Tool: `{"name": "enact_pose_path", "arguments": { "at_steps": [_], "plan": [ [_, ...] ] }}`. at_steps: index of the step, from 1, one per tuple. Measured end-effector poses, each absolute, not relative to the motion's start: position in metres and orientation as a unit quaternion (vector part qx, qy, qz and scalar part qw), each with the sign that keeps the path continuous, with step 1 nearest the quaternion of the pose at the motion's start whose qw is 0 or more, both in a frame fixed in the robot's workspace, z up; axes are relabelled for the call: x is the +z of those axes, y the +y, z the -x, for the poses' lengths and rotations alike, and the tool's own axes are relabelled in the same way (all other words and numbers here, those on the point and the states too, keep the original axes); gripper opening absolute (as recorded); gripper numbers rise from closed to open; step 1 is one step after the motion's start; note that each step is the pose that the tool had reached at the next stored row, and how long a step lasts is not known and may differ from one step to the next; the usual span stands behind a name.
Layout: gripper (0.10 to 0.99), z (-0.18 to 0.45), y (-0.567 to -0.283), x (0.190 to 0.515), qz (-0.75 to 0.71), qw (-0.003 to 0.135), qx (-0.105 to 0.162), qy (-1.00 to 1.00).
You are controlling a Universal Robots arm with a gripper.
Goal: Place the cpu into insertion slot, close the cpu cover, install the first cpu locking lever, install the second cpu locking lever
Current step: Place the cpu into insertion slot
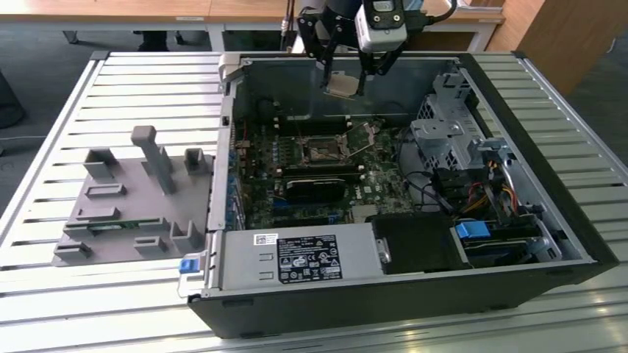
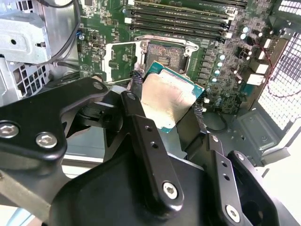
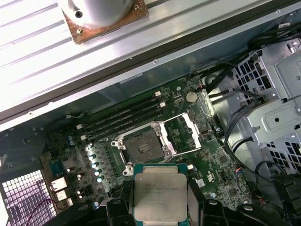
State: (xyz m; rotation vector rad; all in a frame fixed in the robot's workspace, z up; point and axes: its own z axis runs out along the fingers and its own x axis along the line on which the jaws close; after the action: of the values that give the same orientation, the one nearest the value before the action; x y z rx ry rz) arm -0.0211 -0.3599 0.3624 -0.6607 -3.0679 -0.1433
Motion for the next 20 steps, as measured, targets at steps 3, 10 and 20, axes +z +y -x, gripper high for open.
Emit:
{"name": "enact_pose_path", "arguments": {
  "at_steps": [3, 10, 20],
  "plan": [
    [0.541, 0.0211, -0.3599, 0.3624, 0.220, 0.000, -0.046, -0.974],
    [0.541, 0.0211, -0.3599, 0.3624, 0.241, -0.001, -0.046, -0.969],
    [0.541, 0.0211, -0.3599, 0.3623, 0.268, -0.003, -0.046, -0.962]
  ]
}}
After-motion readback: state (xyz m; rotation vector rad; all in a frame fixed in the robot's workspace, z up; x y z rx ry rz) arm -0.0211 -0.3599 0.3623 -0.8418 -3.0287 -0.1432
